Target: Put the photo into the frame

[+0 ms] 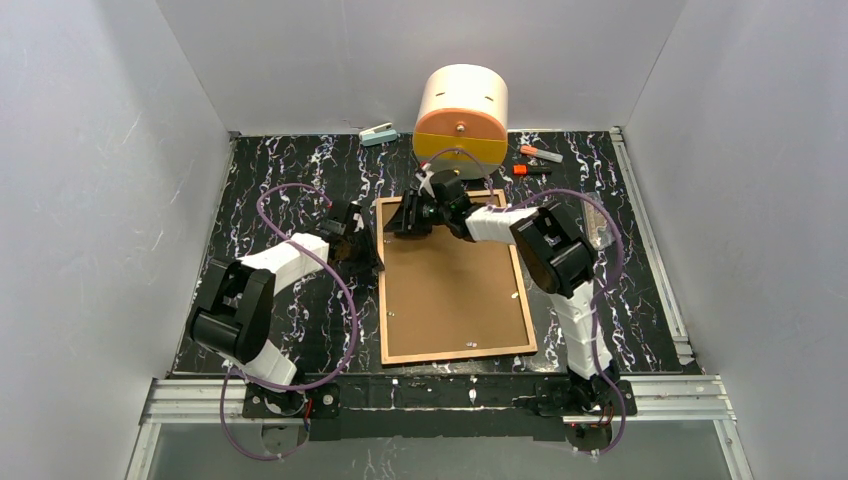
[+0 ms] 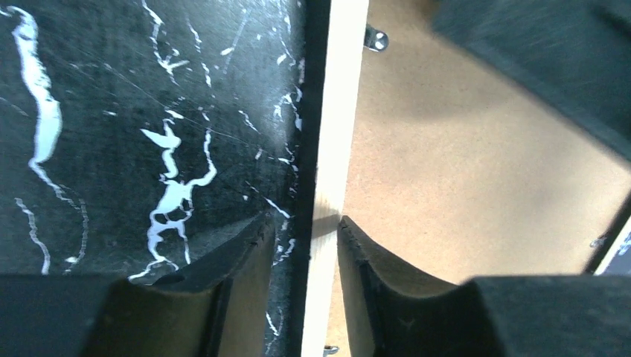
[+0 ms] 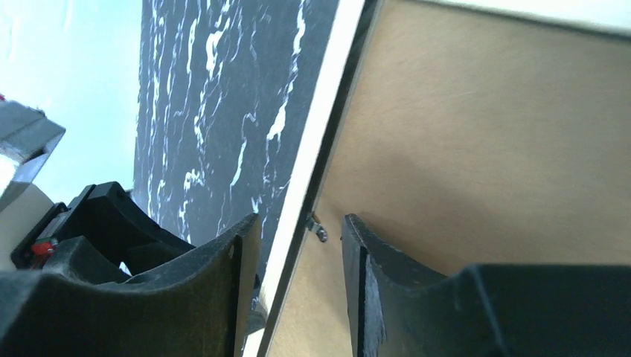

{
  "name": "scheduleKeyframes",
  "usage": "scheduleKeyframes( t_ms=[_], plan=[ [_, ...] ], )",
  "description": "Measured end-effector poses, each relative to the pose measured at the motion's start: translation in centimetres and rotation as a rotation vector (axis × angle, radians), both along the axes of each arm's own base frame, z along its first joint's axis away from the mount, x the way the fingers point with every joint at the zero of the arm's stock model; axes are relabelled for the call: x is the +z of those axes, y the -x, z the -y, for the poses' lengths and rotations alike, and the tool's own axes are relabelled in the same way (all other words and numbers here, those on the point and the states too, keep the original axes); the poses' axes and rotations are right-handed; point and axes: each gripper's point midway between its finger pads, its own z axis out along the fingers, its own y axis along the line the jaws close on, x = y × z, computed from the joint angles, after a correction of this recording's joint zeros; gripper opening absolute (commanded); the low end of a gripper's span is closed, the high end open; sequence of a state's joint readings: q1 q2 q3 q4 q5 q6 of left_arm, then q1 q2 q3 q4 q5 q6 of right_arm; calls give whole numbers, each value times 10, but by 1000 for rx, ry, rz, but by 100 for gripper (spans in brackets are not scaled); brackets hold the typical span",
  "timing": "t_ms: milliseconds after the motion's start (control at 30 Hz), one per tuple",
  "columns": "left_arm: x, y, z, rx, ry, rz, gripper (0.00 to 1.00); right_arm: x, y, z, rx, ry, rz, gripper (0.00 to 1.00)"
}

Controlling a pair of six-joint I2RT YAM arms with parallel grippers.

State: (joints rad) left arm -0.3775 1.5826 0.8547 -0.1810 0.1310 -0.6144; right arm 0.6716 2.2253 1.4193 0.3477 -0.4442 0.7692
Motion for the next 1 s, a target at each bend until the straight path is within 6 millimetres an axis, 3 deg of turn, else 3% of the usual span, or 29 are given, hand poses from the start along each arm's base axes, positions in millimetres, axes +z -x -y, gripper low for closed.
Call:
scheduleKeyframes(
  t_ms=[67, 133, 267, 367, 567, 833, 1000],
  plan=[
    [1, -1, -3, 4, -18, -2, 52, 6, -10, 11, -37, 17, 2, 56],
    [2, -2, -4, 8, -26, -2, 55, 18, -23, 25, -94, 29, 23, 58],
    [3, -3, -6, 13, -32, 1, 54, 54, -47, 60, -224, 41, 104, 59],
    [3, -3, -5, 13, -30, 0, 48, 67, -63, 78, -297, 67, 170, 59],
    [1, 0, -5, 1, -26, -7, 36, 44, -66, 90, -298, 176, 205, 57],
    [-1, 2, -3, -4, -12, -2, 33, -5, -61, 92, -250, 268, 167, 54],
    [-1, 3, -3, -3, -7, 3, 33, -5, -72, 89, -259, 270, 186, 52]
  ],
)
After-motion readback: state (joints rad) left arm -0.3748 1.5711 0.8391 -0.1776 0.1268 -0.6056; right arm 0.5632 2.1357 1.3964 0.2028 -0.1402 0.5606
